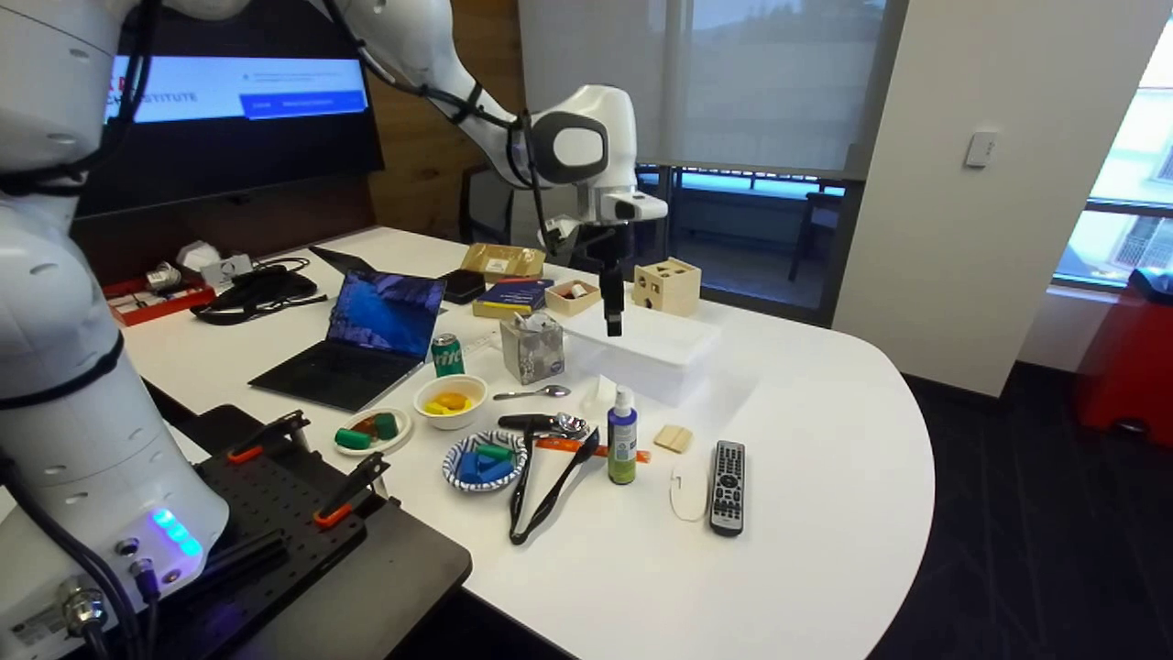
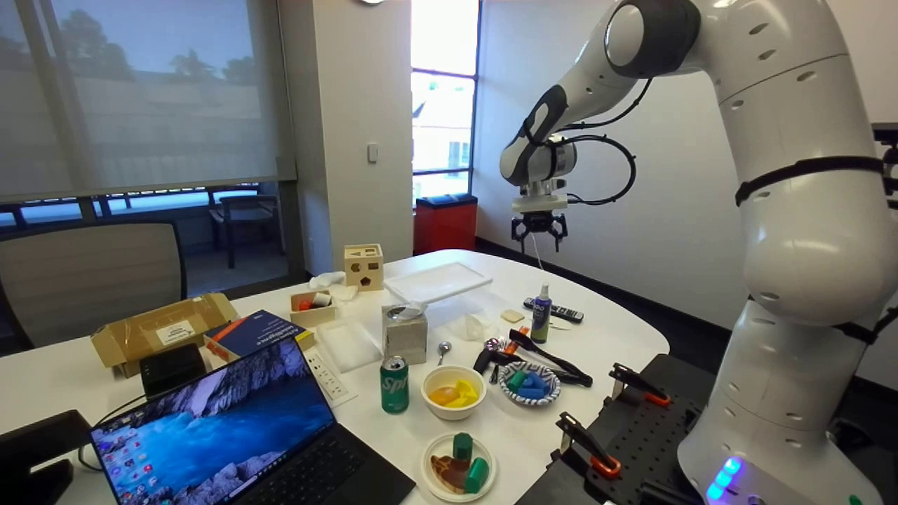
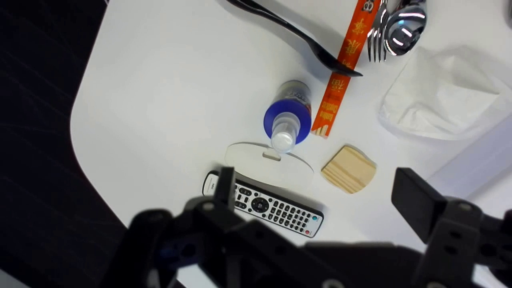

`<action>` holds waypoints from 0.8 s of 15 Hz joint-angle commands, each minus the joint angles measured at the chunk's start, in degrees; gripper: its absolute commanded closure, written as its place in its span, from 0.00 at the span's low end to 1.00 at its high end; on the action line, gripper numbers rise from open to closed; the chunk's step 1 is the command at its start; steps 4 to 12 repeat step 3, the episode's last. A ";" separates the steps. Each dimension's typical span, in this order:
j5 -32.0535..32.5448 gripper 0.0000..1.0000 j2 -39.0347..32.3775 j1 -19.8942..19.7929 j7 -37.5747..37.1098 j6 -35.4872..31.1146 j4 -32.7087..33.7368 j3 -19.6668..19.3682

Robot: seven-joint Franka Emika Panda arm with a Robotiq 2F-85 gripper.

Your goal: Move the can to the right

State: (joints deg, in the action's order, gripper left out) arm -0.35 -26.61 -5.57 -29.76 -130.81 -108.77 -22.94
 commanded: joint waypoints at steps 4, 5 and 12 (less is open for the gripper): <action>4.18 0.00 5.81 0.44 -0.80 5.94 -0.75 3.04; 4.18 0.00 5.81 0.44 -0.80 5.94 -0.75 3.04; 4.18 0.00 5.81 0.44 -0.80 5.94 -0.75 3.04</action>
